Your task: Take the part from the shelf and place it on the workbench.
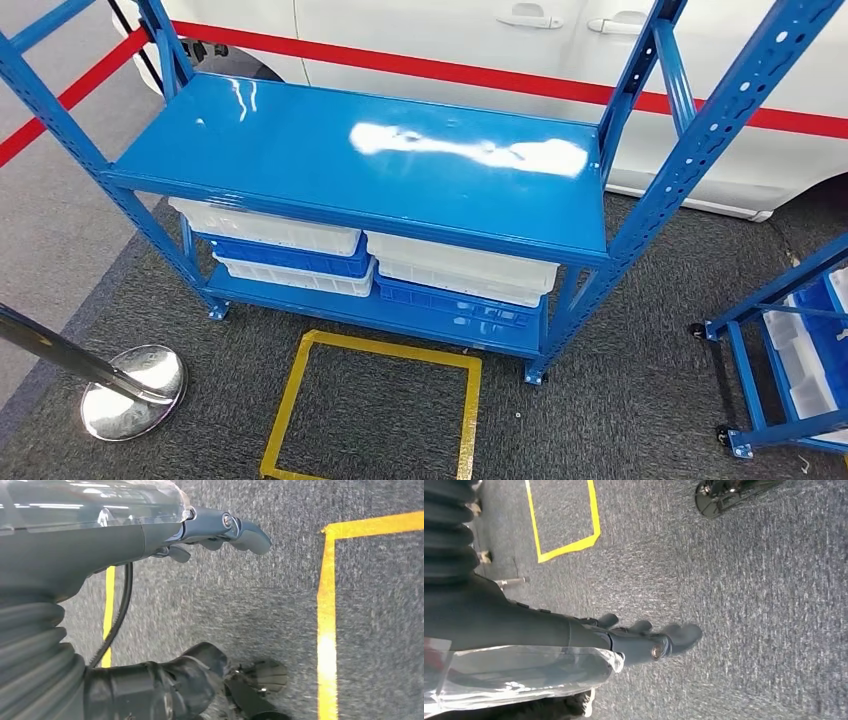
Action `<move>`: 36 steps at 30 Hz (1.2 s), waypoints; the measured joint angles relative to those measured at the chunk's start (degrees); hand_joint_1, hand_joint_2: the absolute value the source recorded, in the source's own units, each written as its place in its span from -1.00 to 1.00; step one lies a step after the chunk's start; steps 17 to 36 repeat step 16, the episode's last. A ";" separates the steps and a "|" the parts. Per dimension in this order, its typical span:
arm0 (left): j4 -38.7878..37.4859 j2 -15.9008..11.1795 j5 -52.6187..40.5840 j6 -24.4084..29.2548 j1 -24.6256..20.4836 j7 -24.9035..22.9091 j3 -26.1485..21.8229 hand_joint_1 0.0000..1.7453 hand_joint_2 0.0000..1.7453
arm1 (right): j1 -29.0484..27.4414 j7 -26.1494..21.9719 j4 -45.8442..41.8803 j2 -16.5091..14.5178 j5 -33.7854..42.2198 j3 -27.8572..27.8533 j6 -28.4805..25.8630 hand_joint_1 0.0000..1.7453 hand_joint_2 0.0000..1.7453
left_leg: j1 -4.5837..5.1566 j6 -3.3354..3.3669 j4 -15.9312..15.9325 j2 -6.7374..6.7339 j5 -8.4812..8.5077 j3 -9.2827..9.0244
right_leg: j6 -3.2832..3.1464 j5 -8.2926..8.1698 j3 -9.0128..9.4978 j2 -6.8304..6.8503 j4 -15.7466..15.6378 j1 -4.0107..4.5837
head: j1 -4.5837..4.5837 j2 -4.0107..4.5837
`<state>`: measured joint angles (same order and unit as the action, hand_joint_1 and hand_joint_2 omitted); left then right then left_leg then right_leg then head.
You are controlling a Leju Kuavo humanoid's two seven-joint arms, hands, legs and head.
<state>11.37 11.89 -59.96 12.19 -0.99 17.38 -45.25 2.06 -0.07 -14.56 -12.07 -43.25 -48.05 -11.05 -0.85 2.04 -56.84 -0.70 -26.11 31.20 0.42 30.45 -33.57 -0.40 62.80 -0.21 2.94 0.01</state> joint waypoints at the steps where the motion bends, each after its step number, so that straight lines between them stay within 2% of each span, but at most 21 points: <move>1: 0.19 -0.22 1.24 -0.24 0.02 -0.33 0.86 -1.00 1.00 | -0.31 0.00 -0.04 0.27 0.92 0.89 0.24 -1.00 1.00 | 0.05 0.14 0.04 -0.02 0.04 0.04 | 0.21 1.91 -1.55 0.04 3.33 -0.11 | 0.02 0.00; 2: 0.44 -0.45 2.59 -0.51 0.04 -0.71 1.80 -1.00 1.00 | -0.67 0.00 -0.06 0.55 1.86 1.80 0.49 -1.00 1.00 | 0.07 0.20 0.02 -0.04 0.04 0.10 | 0.39 3.69 -3.31 0.06 7.02 -0.24 | 0.02 0.00; 3: 0.74 -0.68 3.81 -0.77 0.06 -1.07 2.66 -1.00 1.00 | -1.11 0.00 -0.06 0.81 2.75 2.67 0.72 -1.00 1.00 | 0.08 0.20 -0.03 -0.05 0.03 0.14 | 0.57 4.75 -4.78 0.07 10.06 -0.37 | 0.02 0.00; 4: 1.17 -0.92 5.10 -1.01 0.06 -1.44 3.59 -1.00 1.00 | -1.65 0.00 -0.05 1.06 3.70 3.62 0.97 -1.00 1.00 | 0.08 0.17 -0.08 -0.05 -0.01 0.15 | 0.71 4.70 -5.44 0.08 11.37 -0.50 | 0.02 -0.01; 5: 1.67 -1.15 6.42 -1.28 0.04 -1.80 4.53 -1.00 1.00 | -2.22 0.00 -0.04 1.29 4.63 4.55 1.20 -1.00 1.00 | 0.06 0.09 -0.16 -0.04 -0.07 0.13 | 0.80 3.52 -5.03 0.10 10.45 -0.64 | 0.03 -0.01; 7: 2.79 -1.55 8.93 -1.77 -0.05 -2.49 6.38 -1.00 1.00 | -3.33 0.00 0.00 1.76 6.43 6.36 1.67 -1.00 1.00 | 0.02 -0.22 -0.40 0.01 -0.28 0.04 | 0.76 -0.44 -1.60 0.26 3.28 -0.90 | 0.02 0.00; 8: 3.34 -1.76 10.14 -2.00 -0.09 -2.83 7.27 -1.00 1.00 | -3.78 0.01 0.03 1.97 7.30 7.26 1.89 -1.00 1.00 | 0.10 -0.46 -0.58 0.02 -0.44 0.03 | 0.62 -1.84 0.10 0.36 -0.29 -0.83 | 0.02 0.00; 9: 3.86 -2.00 11.37 -2.24 -0.12 -3.18 8.19 -1.00 1.00 | -4.17 0.02 0.06 2.16 8.21 8.24 2.09 -1.00 1.00 | 0.18 -0.77 -0.71 0.02 -0.55 0.04 | 0.38 -2.60 1.18 0.39 -2.69 -0.72 | 0.01 0.00; 10: 4.33 -2.25 12.61 -2.49 -0.13 -3.53 9.11 -1.00 1.00 | -4.52 0.03 0.08 2.35 9.11 9.24 2.33 -1.00 1.00 | 0.27 -1.08 -0.79 0.02 -0.63 0.08 | 0.09 -2.74 1.58 0.37 -3.76 -0.55 | 0.00 0.01; 11: 4.74 -2.51 13.91 -2.74 -0.13 -3.91 10.07 -1.00 0.50 | -4.84 0.04 0.09 2.55 10.05 10.28 2.58 -1.00 1.00 | 0.34 -1.41 -0.76 0.02 -0.63 0.07 | -0.22 -2.71 1.53 0.29 -3.77 -0.33 | -0.01 0.00; 13: 5.35 -3.05 16.55 -3.27 0.05 -4.66 11.90 -1.00 -0.50 | -5.33 0.04 0.08 3.00 11.94 12.26 3.02 -1.00 1.00 | 0.24 -2.05 -0.92 0.07 -0.88 0.05 | -0.97 -2.93 1.59 0.21 -4.09 -0.46 | -0.01 0.01; 14: 5.55 -3.32 17.89 -3.51 0.28 -5.03 12.80 -1.00 -1.00 | -5.48 0.04 0.01 3.25 12.87 13.22 3.21 -1.00 1.00 | 0.17 -2.32 -1.80 0.11 -1.61 0.39 | -1.40 -3.05 1.65 0.24 -4.29 -0.57 | -0.03 0.00; 16: 5.71 -3.75 19.80 -3.90 0.81 -5.59 14.09 -1.00 -1.00 | -5.58 0.04 -0.20 3.62 14.22 14.57 3.59 -1.00 1.00 | 0.05 -2.60 -4.88 0.20 -3.75 1.72 | -1.96 -3.22 1.70 0.33 -4.53 -0.71 | -0.04 0.01; 36: 5.71 -3.75 19.80 -3.90 0.81 -5.59 14.09 -1.00 -1.00 | -5.58 0.04 -0.20 3.62 14.22 14.57 3.59 -1.00 1.00 | 0.05 -2.60 -4.88 0.20 -3.75 1.72 | -1.96 -3.22 1.70 0.33 -4.53 -0.71 | -0.04 0.01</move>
